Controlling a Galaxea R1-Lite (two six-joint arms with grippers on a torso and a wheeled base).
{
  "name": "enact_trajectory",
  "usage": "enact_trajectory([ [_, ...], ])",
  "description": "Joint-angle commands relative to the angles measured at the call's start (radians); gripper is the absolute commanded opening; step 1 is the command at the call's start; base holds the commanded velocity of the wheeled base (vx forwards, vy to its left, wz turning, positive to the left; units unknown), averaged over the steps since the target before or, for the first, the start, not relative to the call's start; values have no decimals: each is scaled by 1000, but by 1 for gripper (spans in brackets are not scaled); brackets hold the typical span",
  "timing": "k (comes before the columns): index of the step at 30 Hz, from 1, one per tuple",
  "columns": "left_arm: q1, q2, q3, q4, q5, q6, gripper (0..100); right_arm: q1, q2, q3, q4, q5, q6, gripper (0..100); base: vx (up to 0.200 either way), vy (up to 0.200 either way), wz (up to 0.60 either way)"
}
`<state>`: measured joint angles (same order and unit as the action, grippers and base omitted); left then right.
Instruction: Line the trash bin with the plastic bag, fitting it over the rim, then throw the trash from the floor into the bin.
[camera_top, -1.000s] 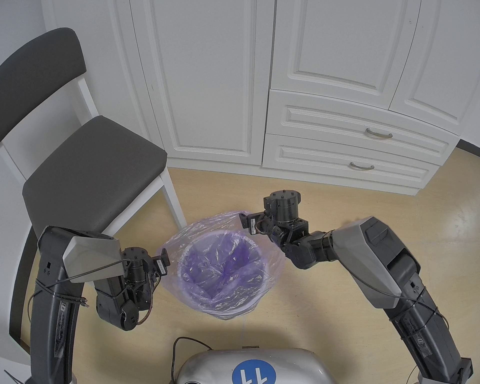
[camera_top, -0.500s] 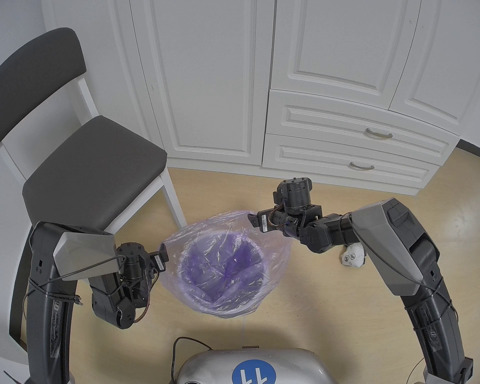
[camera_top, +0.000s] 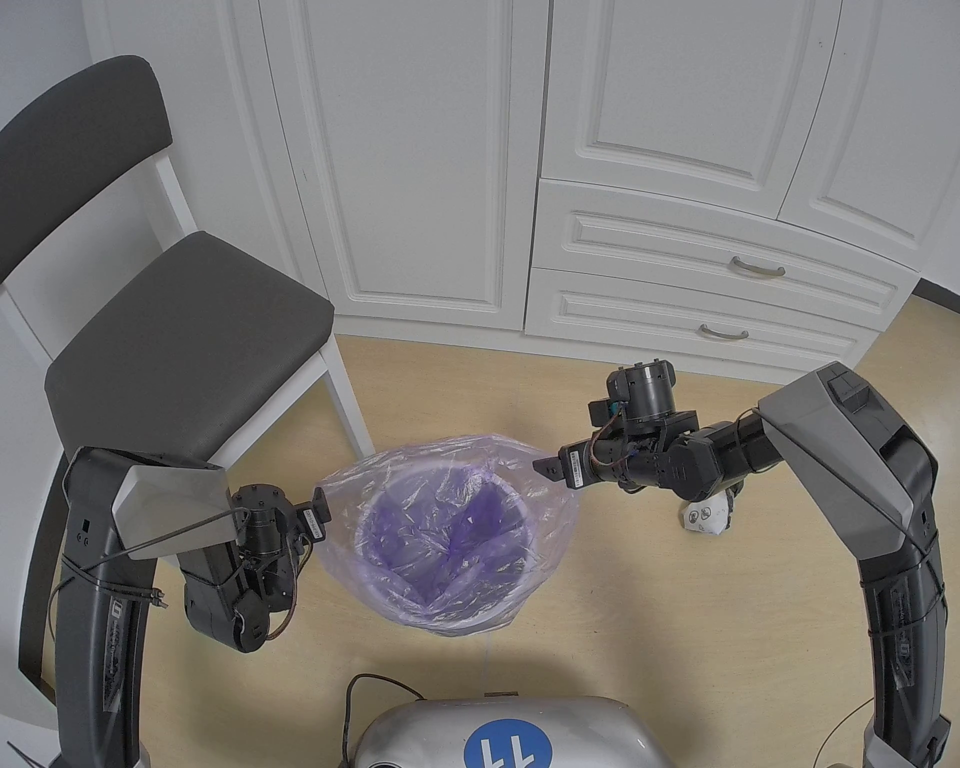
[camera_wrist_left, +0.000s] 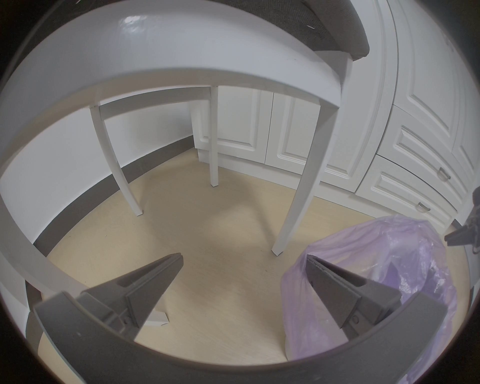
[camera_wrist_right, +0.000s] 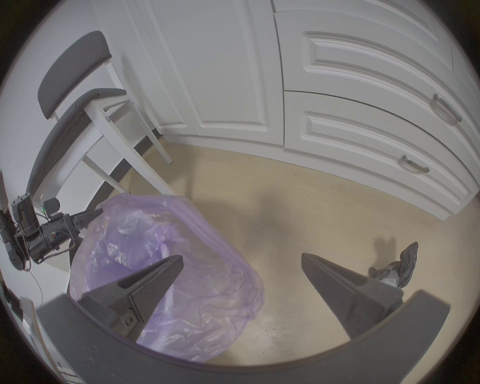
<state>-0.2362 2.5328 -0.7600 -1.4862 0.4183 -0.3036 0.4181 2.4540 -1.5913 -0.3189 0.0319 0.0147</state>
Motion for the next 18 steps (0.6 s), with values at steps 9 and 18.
enact_trajectory([
  [9, 3, 66, -39, 0, 0, -3, 100, -55, 217, -92, -158, -69, -12, 100, 0, 0, 0],
  [18, 17, 127, -65, 37, 2, 8, 100, -67, 375, -279, -146, -138, 16, 100, 0, 0, 0],
])
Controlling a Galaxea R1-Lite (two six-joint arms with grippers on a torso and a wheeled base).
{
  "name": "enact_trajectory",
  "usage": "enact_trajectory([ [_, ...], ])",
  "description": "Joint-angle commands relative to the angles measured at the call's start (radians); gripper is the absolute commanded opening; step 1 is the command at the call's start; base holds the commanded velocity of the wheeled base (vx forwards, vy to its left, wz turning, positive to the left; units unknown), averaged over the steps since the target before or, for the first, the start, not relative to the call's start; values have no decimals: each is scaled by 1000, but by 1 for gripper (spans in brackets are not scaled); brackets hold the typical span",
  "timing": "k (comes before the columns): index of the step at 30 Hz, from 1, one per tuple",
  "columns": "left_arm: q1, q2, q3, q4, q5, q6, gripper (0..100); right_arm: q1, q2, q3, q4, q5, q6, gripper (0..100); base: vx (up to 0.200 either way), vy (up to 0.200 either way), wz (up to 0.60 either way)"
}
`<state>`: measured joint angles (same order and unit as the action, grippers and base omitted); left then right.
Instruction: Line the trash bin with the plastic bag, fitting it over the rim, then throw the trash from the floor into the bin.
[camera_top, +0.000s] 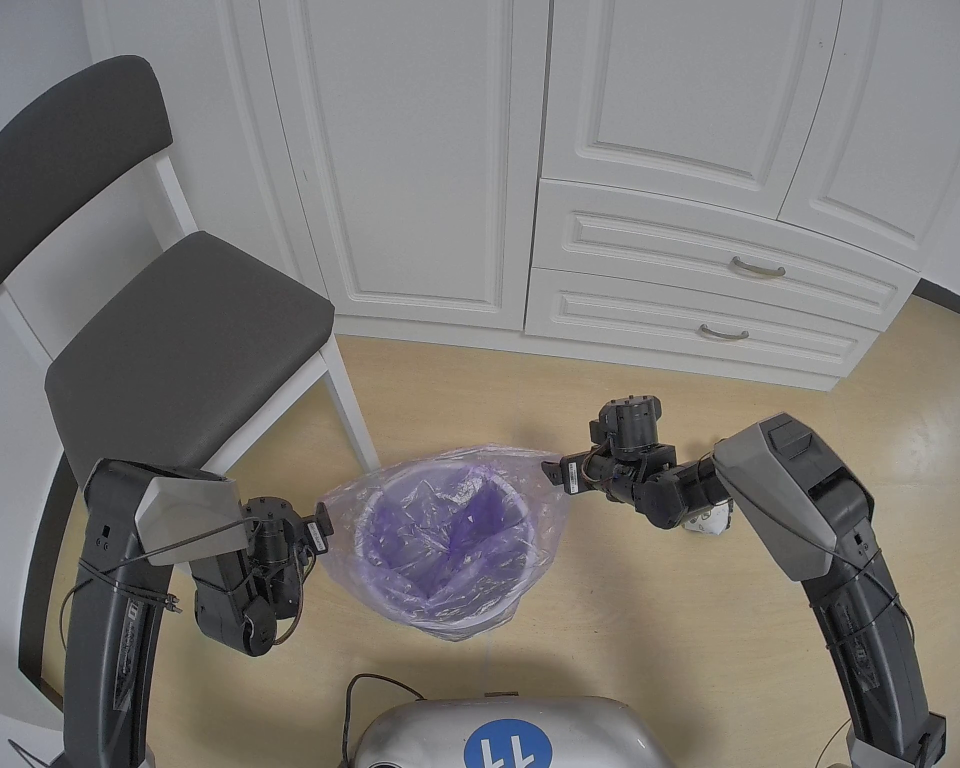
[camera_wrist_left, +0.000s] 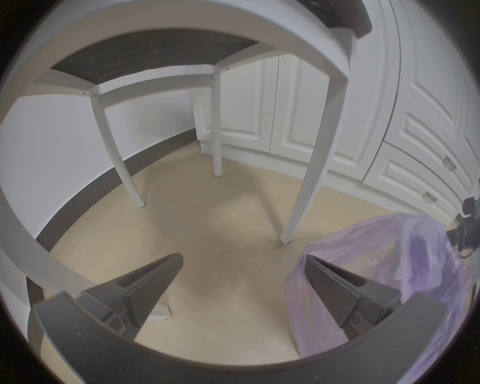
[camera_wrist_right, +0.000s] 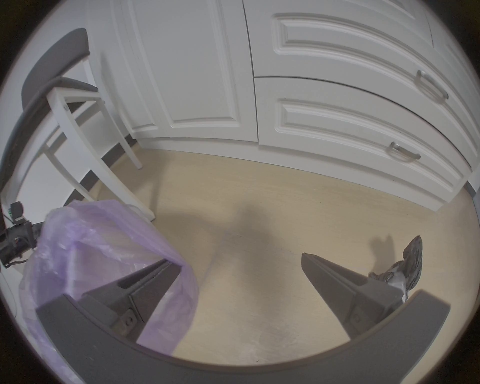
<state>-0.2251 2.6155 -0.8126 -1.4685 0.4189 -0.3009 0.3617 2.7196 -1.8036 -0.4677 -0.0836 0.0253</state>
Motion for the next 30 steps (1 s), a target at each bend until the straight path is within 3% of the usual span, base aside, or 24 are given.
enact_trajectory([
  [1, 6, 35, -10, 60, 1, 3, 100, -13, 120, -63, 7, -22, 4, 100, 0, 0, 0],
  [9, 4, -6, 41, 93, 1, 8, 100, -17, 104, -59, 50, -22, 5, 100, 0, 0, 0],
  [14, -5, -101, 113, 89, -9, 12, 100, -12, 5, 33, 46, -22, 5, 100, 0, 0, 0],
  [22, -19, -295, 297, 91, -143, 78, 100, 2, -264, 277, 52, -15, -71, 100, 0, 0, 0],
  [30, -51, -407, 366, 88, -158, 115, 100, 172, -451, 435, 41, -11, -107, 100, 0, 0, 0],
])
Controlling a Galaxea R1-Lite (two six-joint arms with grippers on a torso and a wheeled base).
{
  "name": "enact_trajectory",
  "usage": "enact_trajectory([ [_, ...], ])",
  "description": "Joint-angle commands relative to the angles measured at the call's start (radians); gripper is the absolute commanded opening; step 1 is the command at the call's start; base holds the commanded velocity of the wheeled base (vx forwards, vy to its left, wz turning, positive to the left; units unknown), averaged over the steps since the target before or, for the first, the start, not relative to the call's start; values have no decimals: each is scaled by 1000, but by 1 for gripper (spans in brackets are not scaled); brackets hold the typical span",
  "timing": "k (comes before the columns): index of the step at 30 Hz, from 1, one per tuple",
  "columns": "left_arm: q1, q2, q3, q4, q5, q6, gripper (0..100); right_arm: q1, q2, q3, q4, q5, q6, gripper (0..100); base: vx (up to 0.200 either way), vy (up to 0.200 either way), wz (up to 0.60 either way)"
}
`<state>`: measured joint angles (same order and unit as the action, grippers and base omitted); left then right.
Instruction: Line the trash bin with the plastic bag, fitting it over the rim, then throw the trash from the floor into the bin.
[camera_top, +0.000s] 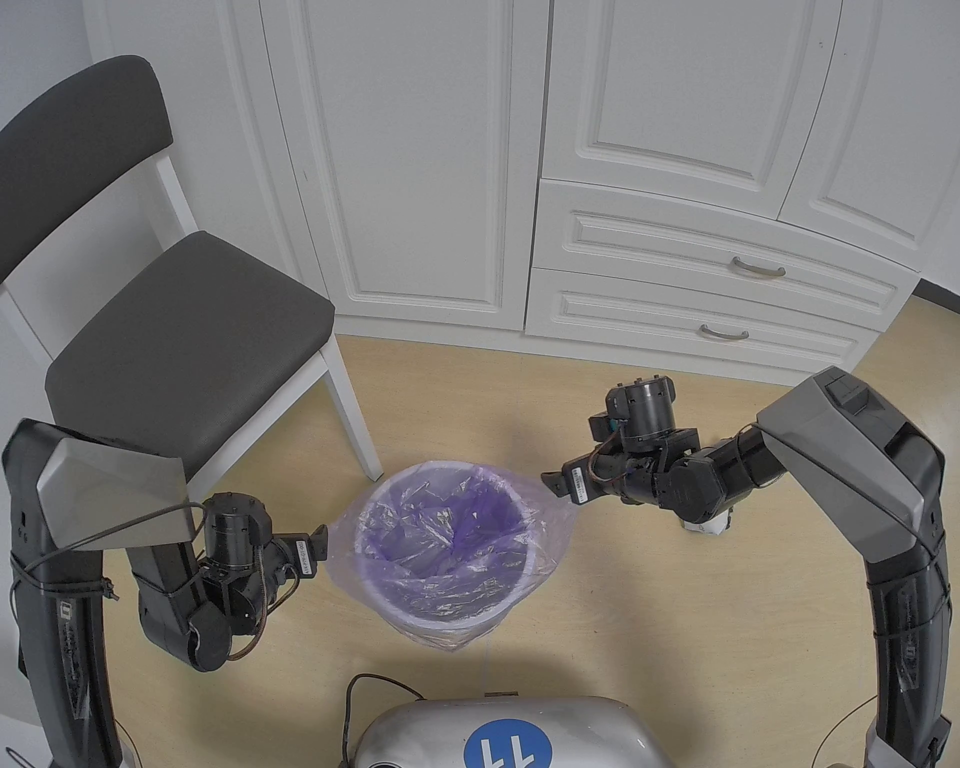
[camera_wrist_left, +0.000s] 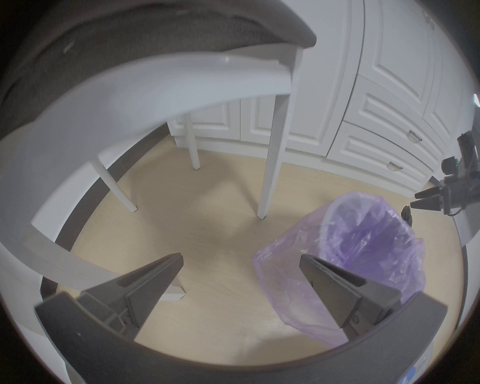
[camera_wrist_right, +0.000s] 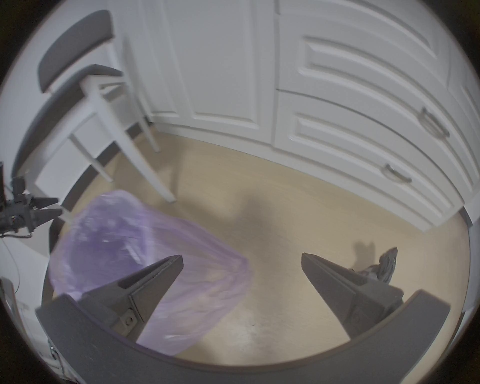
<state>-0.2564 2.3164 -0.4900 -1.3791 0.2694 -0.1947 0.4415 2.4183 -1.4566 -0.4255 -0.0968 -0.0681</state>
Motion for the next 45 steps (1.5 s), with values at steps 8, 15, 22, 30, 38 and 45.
enact_trajectory([
  [8, -14, -186, 102, -66, -1, 101, 100, 256, -246, 317, -1, 91, -305, 100, 0, 0, 0],
  [15, -14, -189, 126, -153, 1, 152, 100, 273, -156, 305, 7, 150, -406, 100, 0, 0, 0],
  [22, -6, -218, 126, -153, 1, 158, 100, 293, -54, 219, 8, 152, -412, 100, 0, 0, 0],
  [30, 17, -233, 119, -153, -1, 158, 100, 321, 33, 110, 10, 157, -400, 100, 0, 0, 0],
  [38, 20, -238, 119, -153, -6, 158, 100, 333, 74, 78, 11, 163, -397, 100, 0, 0, 0],
  [45, 20, -235, 117, -153, -7, 158, 100, 335, 54, 96, 4, 216, -394, 0, 0, 0, 0],
])
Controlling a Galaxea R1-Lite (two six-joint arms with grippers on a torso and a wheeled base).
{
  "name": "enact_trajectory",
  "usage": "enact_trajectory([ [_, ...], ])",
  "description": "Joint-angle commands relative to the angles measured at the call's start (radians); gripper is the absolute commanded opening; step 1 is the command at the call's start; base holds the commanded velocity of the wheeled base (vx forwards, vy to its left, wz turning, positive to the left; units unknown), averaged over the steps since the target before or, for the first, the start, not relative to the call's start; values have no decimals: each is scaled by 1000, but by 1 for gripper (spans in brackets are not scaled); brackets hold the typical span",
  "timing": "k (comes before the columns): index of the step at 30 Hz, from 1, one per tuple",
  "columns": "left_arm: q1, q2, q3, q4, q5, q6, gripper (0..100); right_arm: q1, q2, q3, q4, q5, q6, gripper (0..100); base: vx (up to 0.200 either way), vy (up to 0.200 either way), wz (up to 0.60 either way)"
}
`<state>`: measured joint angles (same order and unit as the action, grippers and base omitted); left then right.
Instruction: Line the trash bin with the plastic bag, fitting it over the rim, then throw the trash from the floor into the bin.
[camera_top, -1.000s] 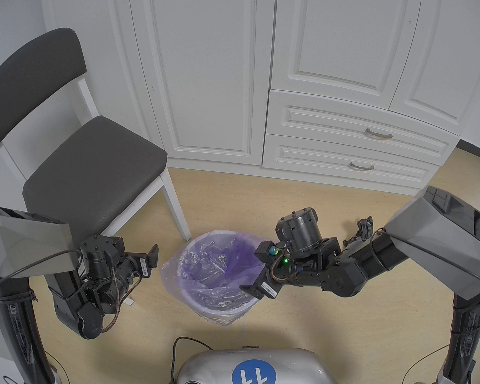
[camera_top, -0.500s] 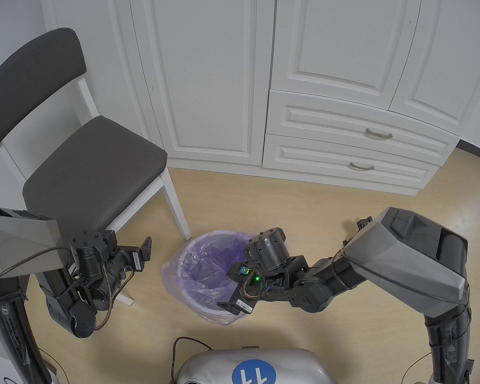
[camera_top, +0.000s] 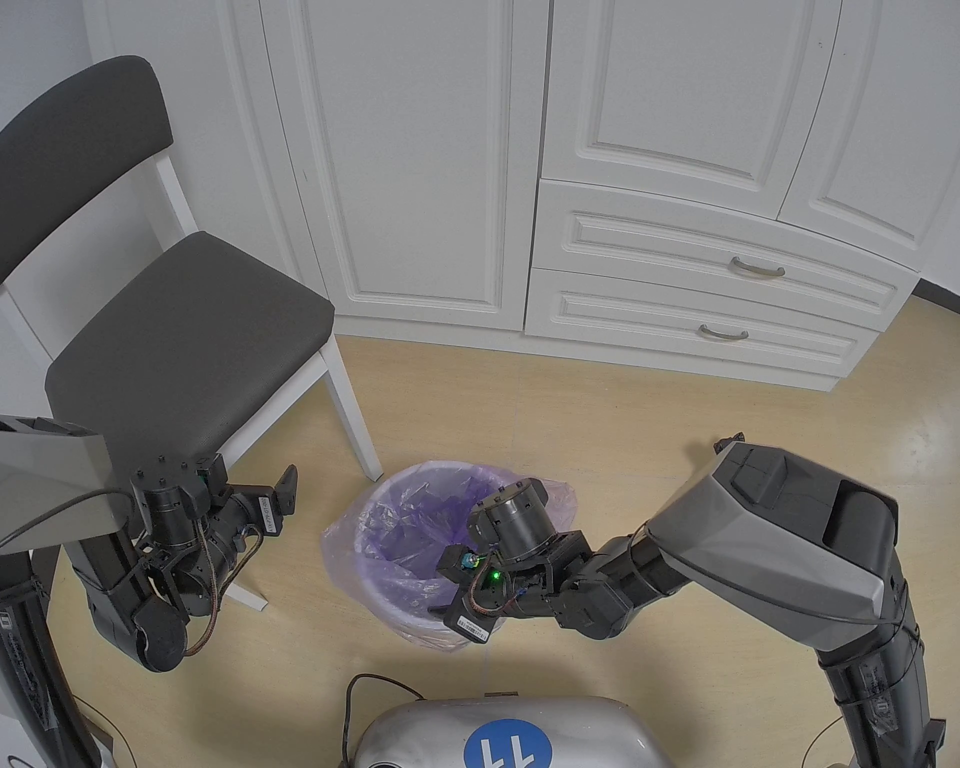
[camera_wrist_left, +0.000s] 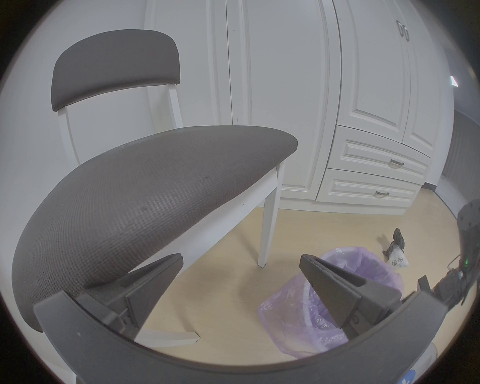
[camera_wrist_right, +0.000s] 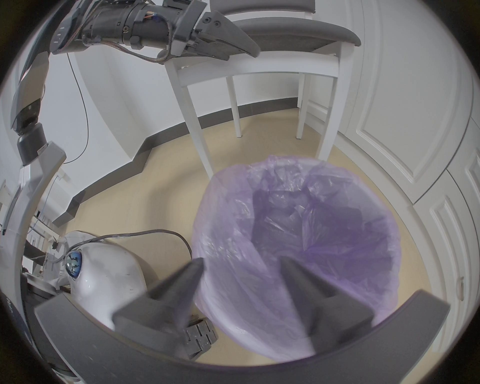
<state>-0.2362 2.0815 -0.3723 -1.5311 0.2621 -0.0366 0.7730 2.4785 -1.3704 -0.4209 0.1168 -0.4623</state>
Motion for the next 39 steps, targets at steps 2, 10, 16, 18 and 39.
enact_trajectory([
  [2, -2, -4, 0, 0, -1, 0, 100, 12, -32, 37, -3, 3, 1, 0, 0, 0, 0],
  [10, -5, -3, 1, -1, 0, 0, 100, 88, -96, 156, -9, 1, -1, 0, 0, 0, 0],
  [16, -8, 5, 3, -1, 2, 0, 100, 132, -86, 209, -9, -2, -6, 0, 0, 0, 0],
  [18, -9, 6, 3, -1, 2, 0, 100, 137, -62, 211, -10, -6, -4, 0, 0, 0, 0],
  [39, -15, 23, 0, -1, 6, 0, 100, 121, 111, -27, 102, -256, 11, 0, 0, 0, 0],
])
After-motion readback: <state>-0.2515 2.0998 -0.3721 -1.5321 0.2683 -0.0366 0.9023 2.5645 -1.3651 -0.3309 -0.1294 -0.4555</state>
